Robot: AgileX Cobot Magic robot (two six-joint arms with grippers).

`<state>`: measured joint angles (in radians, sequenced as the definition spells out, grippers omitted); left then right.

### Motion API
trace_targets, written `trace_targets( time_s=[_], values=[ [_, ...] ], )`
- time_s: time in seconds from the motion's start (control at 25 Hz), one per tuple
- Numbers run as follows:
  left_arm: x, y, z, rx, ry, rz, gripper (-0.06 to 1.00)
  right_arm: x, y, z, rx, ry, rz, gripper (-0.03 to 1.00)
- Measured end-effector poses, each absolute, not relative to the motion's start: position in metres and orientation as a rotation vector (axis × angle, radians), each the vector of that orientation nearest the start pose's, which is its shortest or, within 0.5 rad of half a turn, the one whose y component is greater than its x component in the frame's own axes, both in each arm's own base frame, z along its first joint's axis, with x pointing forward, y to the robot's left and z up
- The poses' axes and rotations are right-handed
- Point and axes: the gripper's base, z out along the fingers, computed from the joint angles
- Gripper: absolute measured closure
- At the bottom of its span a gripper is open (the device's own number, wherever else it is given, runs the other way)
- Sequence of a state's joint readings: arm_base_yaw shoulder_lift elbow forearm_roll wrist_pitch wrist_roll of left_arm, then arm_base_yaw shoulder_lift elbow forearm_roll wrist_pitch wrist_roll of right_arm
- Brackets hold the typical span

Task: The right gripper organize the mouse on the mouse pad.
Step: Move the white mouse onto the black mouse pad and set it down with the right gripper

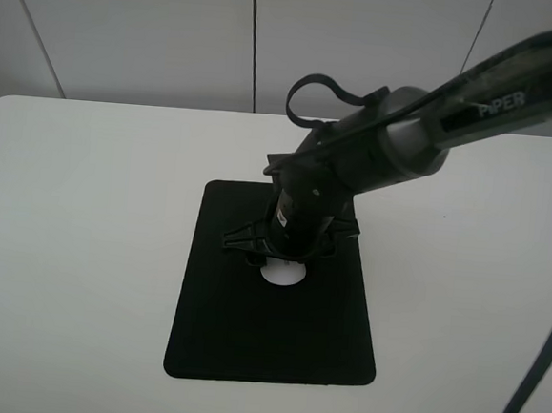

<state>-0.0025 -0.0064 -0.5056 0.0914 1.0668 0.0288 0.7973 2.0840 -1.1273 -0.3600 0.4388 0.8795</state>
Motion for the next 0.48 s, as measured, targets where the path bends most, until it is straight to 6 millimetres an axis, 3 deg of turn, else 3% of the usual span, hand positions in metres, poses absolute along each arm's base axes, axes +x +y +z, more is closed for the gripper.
trace_targets(
  time_s=[0.48],
  values=[
    [-0.0070, 0.0073, 0.2786, 0.027, 2.037, 0.126, 0.16, 0.2728, 0.2597, 0.0863, -0.316, 2.807, 0.086, 0.36]
  ],
)
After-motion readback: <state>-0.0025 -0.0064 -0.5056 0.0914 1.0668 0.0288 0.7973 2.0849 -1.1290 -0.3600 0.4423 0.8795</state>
